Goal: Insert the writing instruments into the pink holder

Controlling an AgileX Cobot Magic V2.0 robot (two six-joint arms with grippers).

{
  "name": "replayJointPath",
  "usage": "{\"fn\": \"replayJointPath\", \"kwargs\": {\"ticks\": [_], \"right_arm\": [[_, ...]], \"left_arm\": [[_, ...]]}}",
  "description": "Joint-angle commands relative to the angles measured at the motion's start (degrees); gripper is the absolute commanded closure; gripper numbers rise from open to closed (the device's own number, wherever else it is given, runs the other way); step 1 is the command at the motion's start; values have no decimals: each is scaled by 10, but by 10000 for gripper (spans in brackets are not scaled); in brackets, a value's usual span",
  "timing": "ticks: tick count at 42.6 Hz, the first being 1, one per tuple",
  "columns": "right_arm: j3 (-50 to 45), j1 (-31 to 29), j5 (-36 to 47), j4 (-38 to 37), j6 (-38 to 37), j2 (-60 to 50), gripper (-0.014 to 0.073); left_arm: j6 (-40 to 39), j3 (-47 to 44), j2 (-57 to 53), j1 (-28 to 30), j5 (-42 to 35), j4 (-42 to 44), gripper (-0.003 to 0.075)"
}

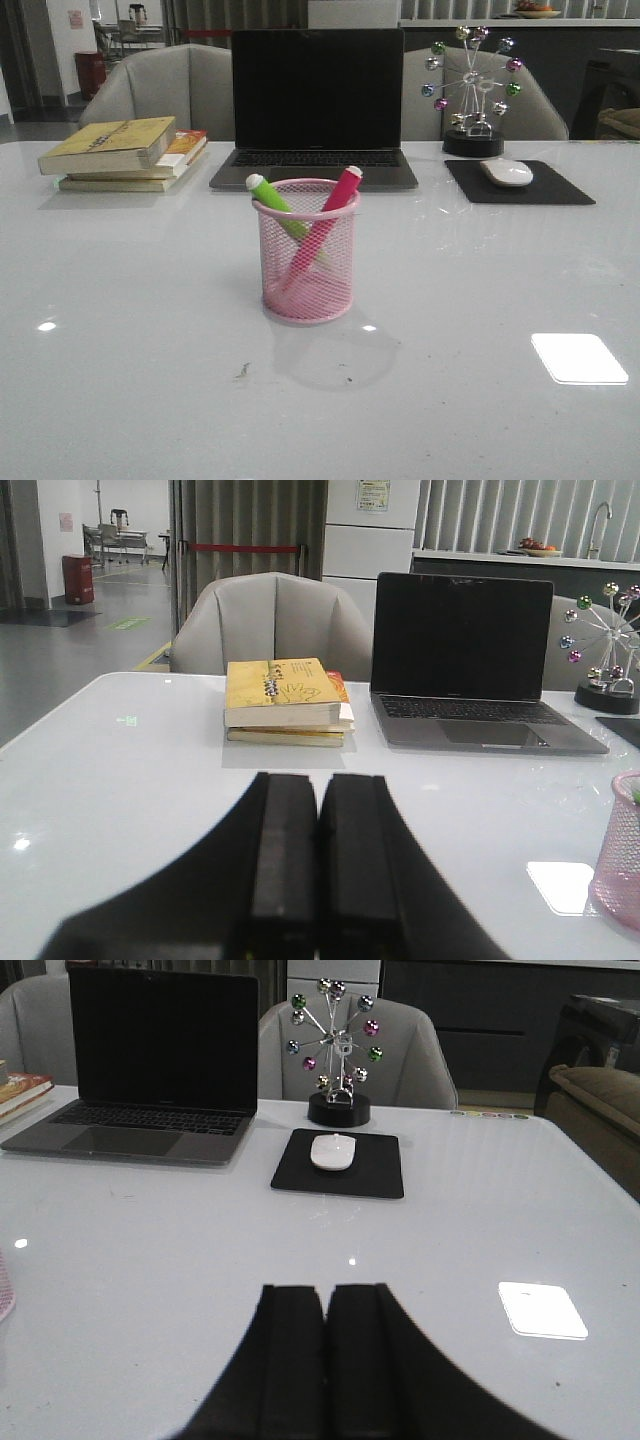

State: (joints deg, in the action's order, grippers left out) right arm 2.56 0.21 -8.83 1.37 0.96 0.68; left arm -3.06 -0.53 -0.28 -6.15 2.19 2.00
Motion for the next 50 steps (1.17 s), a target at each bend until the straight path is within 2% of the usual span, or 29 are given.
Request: {"fn": "replayJointPath", "kwargs": {"ticks": [1, 50], "right_arm": [[-29, -4, 109, 13, -1, -17, 537], [-35, -3, 97, 15, -1, -25, 537]], "left_arm": [[0, 1, -10, -4, -53, -1, 628], [0, 1, -10, -4, -53, -1, 627]]}}
